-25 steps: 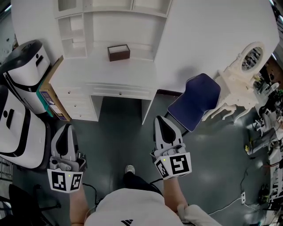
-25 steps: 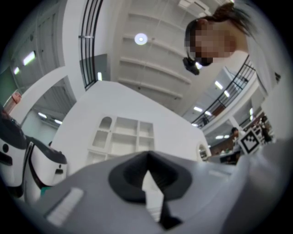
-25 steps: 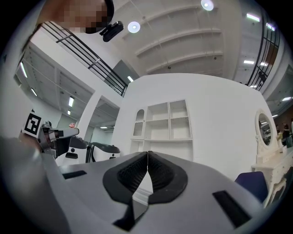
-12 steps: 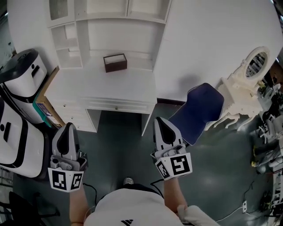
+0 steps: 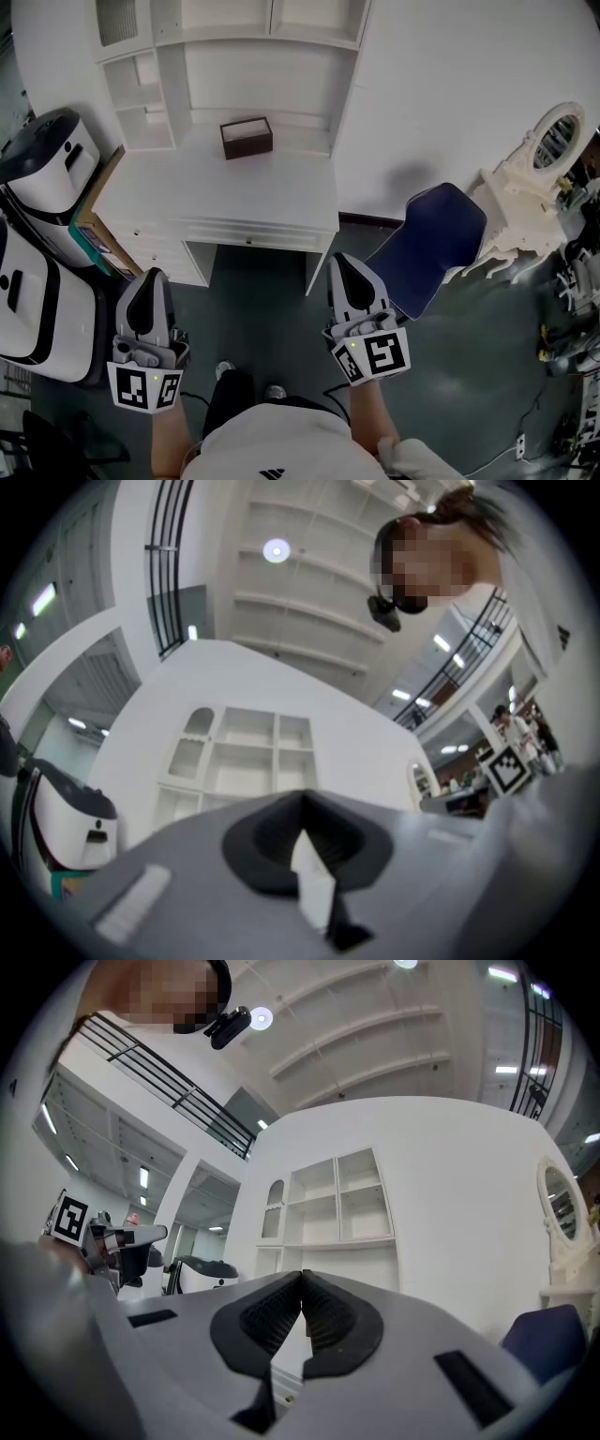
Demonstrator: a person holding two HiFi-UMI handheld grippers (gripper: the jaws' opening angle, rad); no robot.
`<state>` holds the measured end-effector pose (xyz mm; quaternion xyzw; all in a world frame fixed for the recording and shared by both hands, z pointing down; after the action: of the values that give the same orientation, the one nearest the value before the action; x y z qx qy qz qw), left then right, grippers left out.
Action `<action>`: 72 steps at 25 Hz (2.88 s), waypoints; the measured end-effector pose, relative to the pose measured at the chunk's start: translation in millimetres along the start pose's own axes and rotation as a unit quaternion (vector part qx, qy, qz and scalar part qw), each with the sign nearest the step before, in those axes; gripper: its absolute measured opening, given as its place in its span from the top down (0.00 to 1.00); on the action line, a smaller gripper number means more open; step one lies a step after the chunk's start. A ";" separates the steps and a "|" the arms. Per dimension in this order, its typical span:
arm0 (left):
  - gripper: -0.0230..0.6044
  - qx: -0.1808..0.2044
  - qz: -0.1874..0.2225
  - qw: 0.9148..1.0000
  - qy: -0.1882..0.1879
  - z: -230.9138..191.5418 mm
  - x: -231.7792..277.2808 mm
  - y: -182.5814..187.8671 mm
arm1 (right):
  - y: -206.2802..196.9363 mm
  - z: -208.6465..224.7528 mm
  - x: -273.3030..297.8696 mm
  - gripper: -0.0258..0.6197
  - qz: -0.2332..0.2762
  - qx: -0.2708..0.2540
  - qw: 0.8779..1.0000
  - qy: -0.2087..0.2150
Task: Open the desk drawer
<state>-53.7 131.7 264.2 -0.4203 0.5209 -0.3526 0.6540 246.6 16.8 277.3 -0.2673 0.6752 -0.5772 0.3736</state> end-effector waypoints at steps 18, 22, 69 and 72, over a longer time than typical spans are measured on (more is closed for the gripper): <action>0.95 -0.031 -0.003 0.999 -0.039 -130.7 98.3 -67.5 | -33.1 -17.8 147.5 0.97 -0.017 0.002 0.999 -0.032; 0.95 -0.038 -0.002 0.998 -0.050 -165.3 125.1 -78.1 | -35.5 -24.6 183.2 0.97 -0.020 -0.002 0.999 -0.043; 0.95 -0.106 -0.058 0.986 -0.118 -301.1 215.4 -194.2 | -264.8 -61.4 289.7 0.96 -0.311 0.187 0.924 -0.122; 0.95 -0.109 -0.064 0.985 -0.120 -302.1 214.0 -199.6 | -291.5 -62.8 284.4 0.96 -0.343 0.199 0.909 -0.124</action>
<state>-309.1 -195.3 333.4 -0.5607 0.4458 -0.2818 0.6383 10.6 -227.7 510.3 -0.4724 0.3609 -0.7543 0.2786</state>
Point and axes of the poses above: the fingertips, and each gripper's own axes: x forward along the fingers, z to its right, y out of its top, the point moved 8 cm from there along -x, backward along the fingers, and after that the axes turned 4 degrees about -y, right-handed, at the moved point
